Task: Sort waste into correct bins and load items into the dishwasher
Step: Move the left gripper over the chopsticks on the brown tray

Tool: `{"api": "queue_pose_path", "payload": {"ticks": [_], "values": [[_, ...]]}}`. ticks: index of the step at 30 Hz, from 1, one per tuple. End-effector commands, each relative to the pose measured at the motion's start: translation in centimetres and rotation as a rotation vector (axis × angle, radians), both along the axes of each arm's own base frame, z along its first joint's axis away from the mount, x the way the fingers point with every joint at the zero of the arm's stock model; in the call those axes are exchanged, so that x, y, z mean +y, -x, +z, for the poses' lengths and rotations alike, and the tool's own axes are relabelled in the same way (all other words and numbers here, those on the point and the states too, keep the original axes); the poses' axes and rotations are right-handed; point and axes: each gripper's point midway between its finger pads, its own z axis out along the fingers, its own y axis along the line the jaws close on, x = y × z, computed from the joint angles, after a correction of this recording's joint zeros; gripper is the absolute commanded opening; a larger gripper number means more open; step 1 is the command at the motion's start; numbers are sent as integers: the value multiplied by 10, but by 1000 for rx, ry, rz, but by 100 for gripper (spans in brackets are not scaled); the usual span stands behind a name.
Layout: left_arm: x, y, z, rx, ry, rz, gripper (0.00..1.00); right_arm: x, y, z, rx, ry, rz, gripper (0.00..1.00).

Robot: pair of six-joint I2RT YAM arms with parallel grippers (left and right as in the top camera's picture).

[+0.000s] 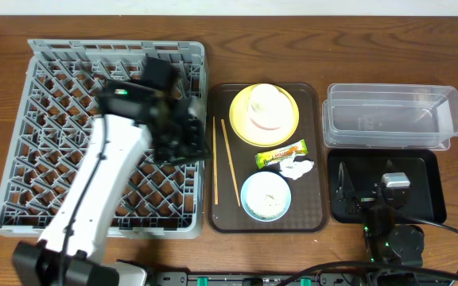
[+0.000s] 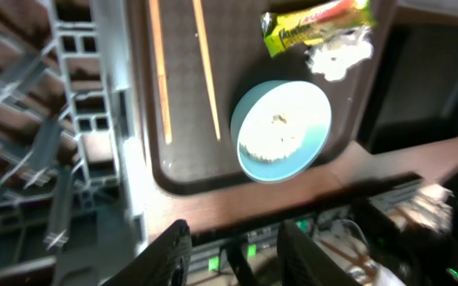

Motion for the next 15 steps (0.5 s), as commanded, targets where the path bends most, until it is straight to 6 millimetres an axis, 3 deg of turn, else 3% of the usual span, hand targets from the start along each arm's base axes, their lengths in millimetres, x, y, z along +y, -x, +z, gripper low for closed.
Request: {"api": "queue_pose_path", "payload": {"ticks": [1,8,15], "values": [[-5,1,-26,2,-172,66,38,2,0,-1,2,9,7,99],[-42,0,-51,-128,-343,-8,38,2,0,-1,2,9,7,99],[-87,19,-80,-146,-374,-129,38,2,0,-1,2,9,8,99]]}}
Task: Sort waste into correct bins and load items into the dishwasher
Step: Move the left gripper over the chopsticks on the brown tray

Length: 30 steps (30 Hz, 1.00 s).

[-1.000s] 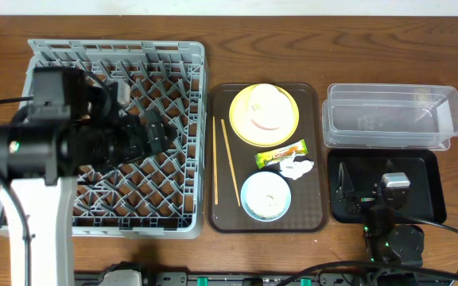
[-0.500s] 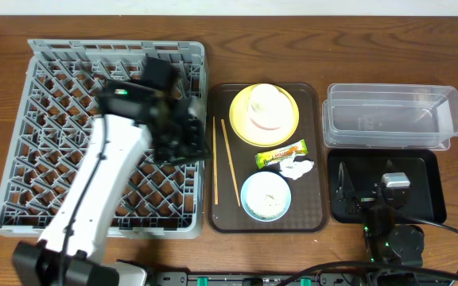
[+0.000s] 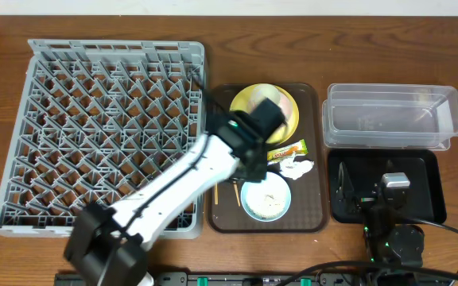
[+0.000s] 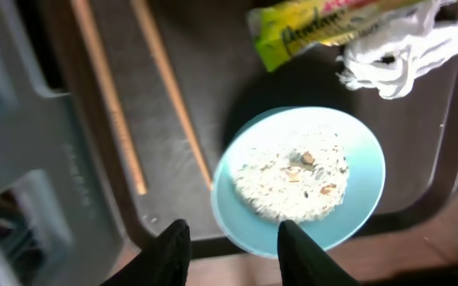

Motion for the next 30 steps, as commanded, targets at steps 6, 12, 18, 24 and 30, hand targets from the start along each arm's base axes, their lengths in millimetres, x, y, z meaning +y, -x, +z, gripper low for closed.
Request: {"api": "queue_pose_path", "payload": {"ticks": [6,12,18,24,30], "values": [[-20,13,-43,1,-124,-61,38,2,0,-1,2,9,7,99],[-21,2,-36,-18,-98,-37,33,2,0,-1,1,9,7,99],[-4,-32,26,-196,-19,50,34,2,0,-1,2,9,7,99],[25,-43,48,-240,-18,124,34,2,0,-1,2,9,7,99],[41,-31,15,-164,-107,123,34,2,0,-1,2,9,8,99]]}}
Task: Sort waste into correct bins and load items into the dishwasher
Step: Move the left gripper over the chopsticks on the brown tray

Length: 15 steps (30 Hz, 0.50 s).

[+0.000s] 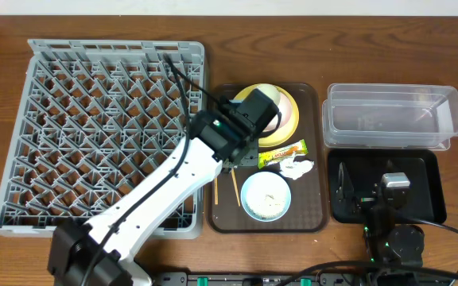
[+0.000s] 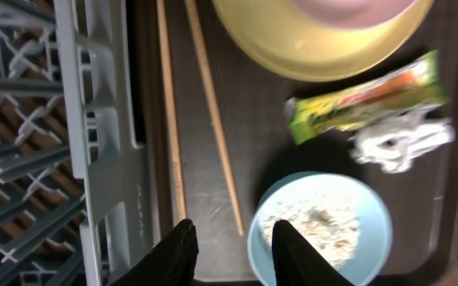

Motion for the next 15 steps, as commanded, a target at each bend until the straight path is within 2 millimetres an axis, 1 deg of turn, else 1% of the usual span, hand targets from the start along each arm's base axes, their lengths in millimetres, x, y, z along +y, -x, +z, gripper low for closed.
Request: {"api": "queue_pose_path", "payload": {"ticks": [1,4,6,9,15], "values": [[16,5,-28,43,-94,35,34,2,0,-1,2,9,8,99],[30,0,-33,11,-150,100,34,2,0,-1,2,9,8,99],[30,-3,-32,-6,-149,112,34,2,0,-1,2,9,8,99],[32,-12,-29,-53,-162,122,33,2,0,-1,2,9,8,99],[48,-28,-20,-155,-253,143,33,2,0,-1,2,9,8,99]]}}
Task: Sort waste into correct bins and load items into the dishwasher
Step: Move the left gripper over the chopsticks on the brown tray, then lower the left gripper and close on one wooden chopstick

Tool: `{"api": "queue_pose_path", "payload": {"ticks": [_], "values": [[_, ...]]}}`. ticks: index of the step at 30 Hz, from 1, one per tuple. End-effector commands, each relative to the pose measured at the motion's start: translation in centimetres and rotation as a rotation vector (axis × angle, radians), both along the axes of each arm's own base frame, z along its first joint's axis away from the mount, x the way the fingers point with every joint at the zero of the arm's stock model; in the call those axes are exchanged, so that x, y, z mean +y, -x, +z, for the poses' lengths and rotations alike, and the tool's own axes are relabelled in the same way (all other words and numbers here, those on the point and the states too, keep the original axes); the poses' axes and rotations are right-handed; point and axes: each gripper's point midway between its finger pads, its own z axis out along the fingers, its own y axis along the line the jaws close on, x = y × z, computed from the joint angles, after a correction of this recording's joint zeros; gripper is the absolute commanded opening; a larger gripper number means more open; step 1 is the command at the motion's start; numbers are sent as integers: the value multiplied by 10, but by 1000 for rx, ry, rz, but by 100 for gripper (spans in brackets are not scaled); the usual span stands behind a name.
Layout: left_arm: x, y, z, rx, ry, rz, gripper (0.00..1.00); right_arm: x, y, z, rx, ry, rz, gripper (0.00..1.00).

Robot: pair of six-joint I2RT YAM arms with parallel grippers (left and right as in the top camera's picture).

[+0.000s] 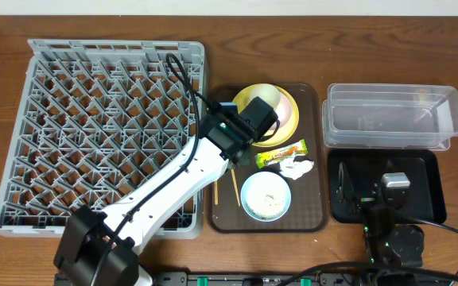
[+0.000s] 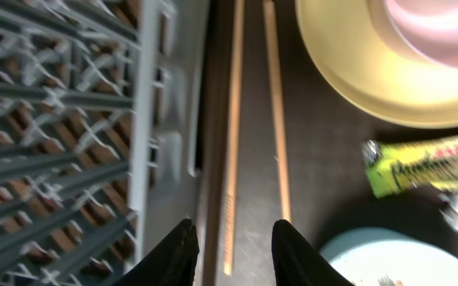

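Two wooden chopsticks [image 2: 233, 135] lie side by side along the left part of the brown tray [image 1: 308, 214], next to the grey dish rack [image 1: 94, 127]. My left gripper [image 2: 233, 242] hangs open over them, its black fingers [image 2: 180, 254] on either side of the left chopstick's near end, with nothing held. In the overhead view the left gripper [image 1: 233, 151] sits beside the yellow plate [image 1: 286, 119], which carries a pale bowl [image 2: 444, 24]. A green snack wrapper [image 1: 281, 153], crumpled tissue [image 1: 297, 167] and a blue bowl of rice [image 1: 265, 195] also lie on the tray.
A clear plastic bin [image 1: 392, 115] stands at the right. Below it is a black bin [image 1: 428, 187], over which the right arm [image 1: 388, 191] rests still, its fingers dark against the black. The rack's wall borders the tray's left edge.
My left gripper has shifted toward the rack side of the tray and come closer to the chopsticks, which now sit between its open fingers. The right arm is unchanged.
My left gripper was first open over the rack's right side. Then it was over the blue rice bowl on the tray, then back near the yellow plate with the chopsticks in view. Now it hangs open over the chopsticks. No object has moved.
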Motion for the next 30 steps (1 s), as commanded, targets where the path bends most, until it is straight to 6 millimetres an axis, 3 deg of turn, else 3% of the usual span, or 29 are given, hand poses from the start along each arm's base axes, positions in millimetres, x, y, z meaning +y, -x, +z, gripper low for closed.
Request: {"api": "queue_pose_path", "payload": {"ticks": [1,8,14,18,26,30], "values": [[19,-14,8,-88,-98,35,33,2,0,-1,2,9,8,99],[7,-26,11,-132,-56,10,33,2,0,-1,2,9,8,99],[-14,-18,4,-64,42,-54,33,2,0,-1,2,9,8,99],[-17,-19,0,-54,49,-64,33,2,0,-1,2,9,8,99],[-33,-21,-34,4,83,-78,33,2,0,-1,2,9,8,99],[-47,-29,-26,-24,128,-137,27,2,0,-1,2,9,8,99]]}}
